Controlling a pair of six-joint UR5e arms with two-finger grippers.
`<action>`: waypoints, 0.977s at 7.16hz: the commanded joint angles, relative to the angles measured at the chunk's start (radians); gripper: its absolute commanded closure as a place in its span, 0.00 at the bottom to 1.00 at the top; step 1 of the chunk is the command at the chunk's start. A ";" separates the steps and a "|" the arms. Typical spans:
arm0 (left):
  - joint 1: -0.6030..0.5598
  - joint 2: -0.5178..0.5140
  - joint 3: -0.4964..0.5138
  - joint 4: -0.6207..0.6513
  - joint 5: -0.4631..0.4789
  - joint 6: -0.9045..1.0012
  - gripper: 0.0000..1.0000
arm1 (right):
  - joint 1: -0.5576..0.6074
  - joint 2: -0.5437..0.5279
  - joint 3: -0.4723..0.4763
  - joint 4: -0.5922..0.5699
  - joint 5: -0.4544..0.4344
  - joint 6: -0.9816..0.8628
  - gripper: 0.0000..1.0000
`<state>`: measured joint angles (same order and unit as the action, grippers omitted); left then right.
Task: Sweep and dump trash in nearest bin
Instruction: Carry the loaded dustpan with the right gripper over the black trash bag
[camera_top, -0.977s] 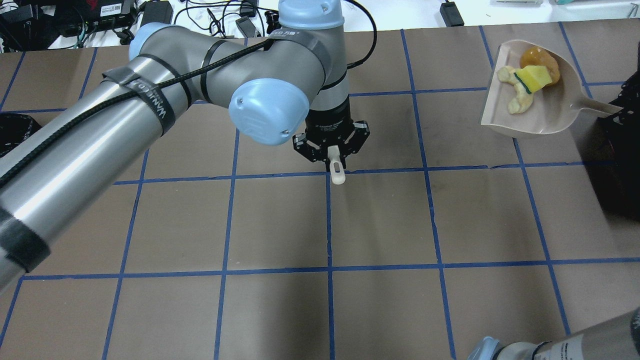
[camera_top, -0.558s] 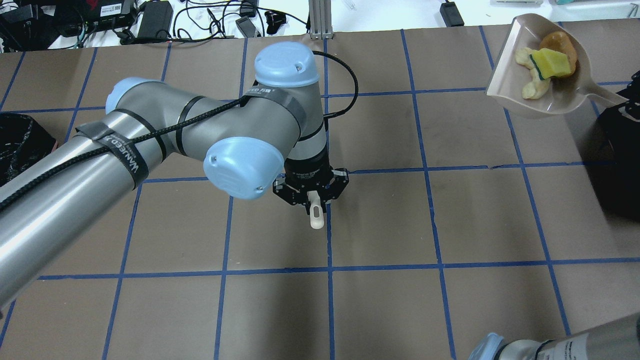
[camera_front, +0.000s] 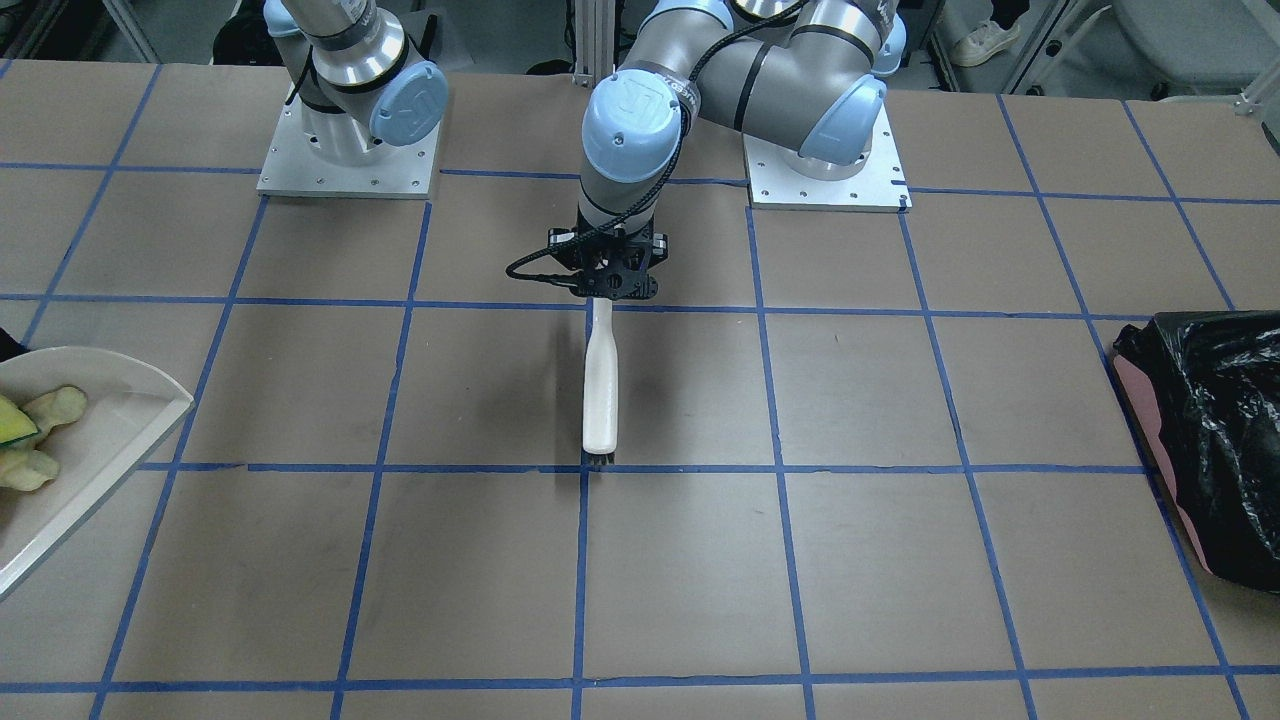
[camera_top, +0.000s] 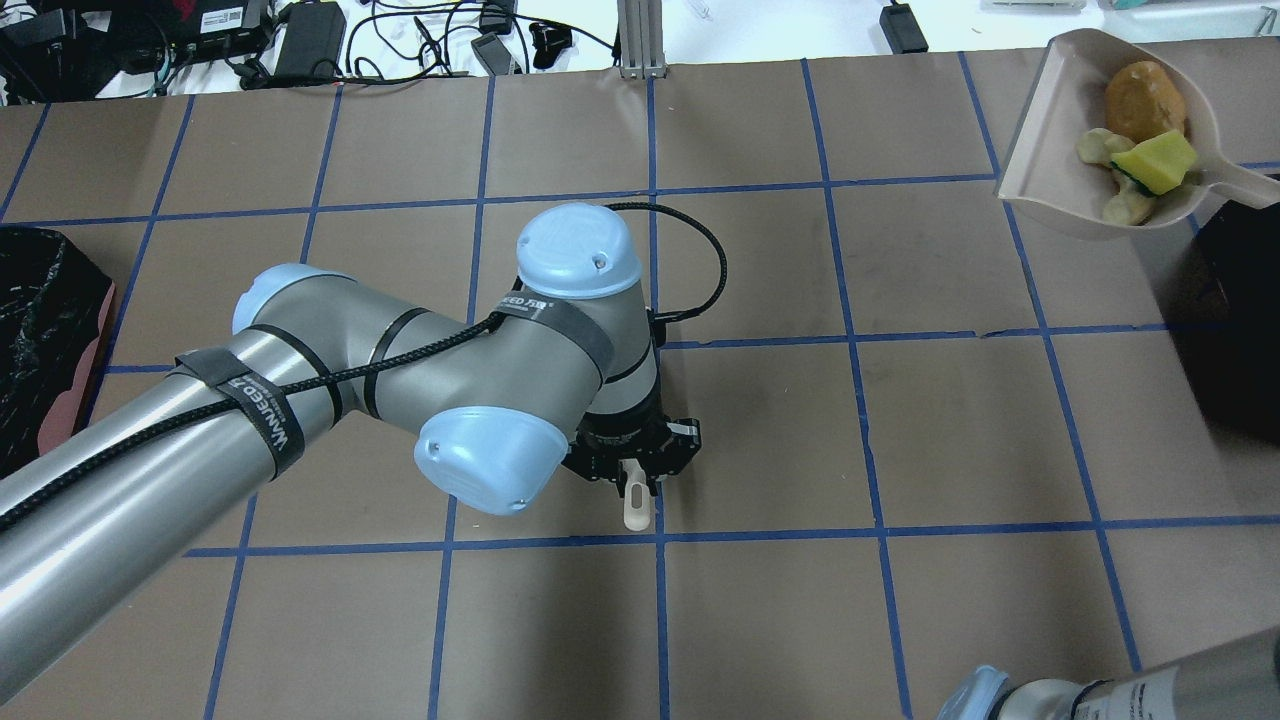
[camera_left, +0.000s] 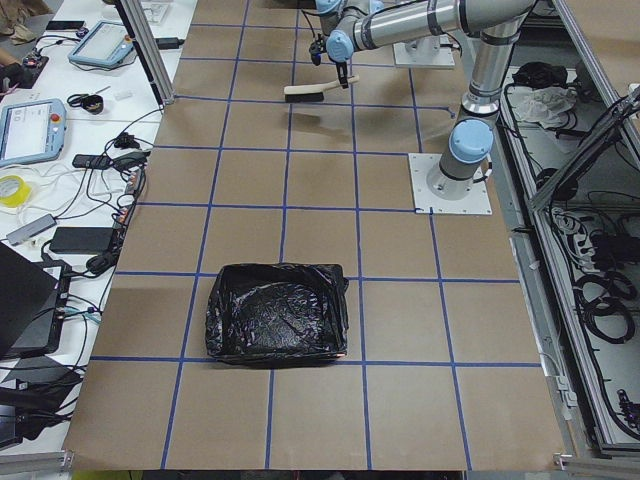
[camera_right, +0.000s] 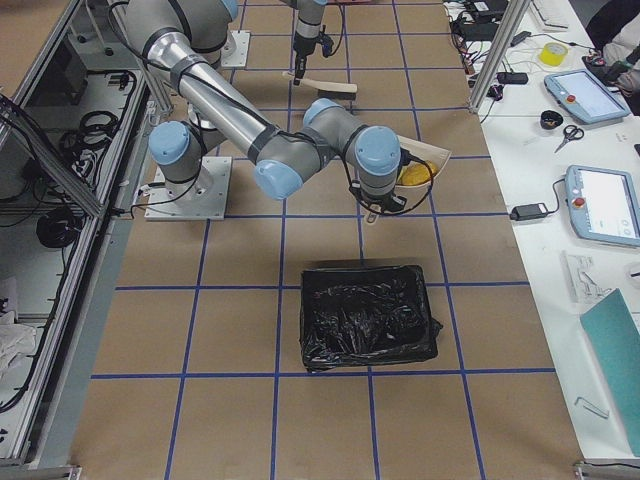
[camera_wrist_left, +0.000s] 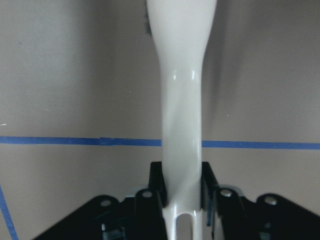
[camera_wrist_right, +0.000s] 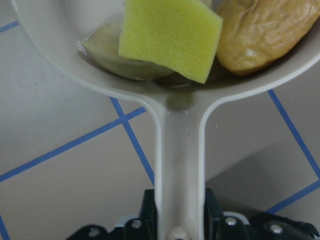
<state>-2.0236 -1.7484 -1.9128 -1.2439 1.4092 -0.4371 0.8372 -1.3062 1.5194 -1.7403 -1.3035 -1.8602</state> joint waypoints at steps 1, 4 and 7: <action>-0.049 0.007 -0.025 0.003 -0.003 0.015 1.00 | -0.003 0.013 -0.051 -0.002 -0.120 -0.030 1.00; -0.052 0.001 -0.063 0.072 -0.004 0.029 1.00 | -0.044 0.065 -0.155 -0.001 -0.190 -0.137 1.00; -0.044 0.007 -0.092 0.073 0.000 0.031 1.00 | -0.125 0.087 -0.176 0.007 -0.216 -0.236 1.00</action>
<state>-2.0730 -1.7478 -1.9888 -1.1715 1.4072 -0.4091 0.7350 -1.2240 1.3526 -1.7333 -1.5020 -2.0552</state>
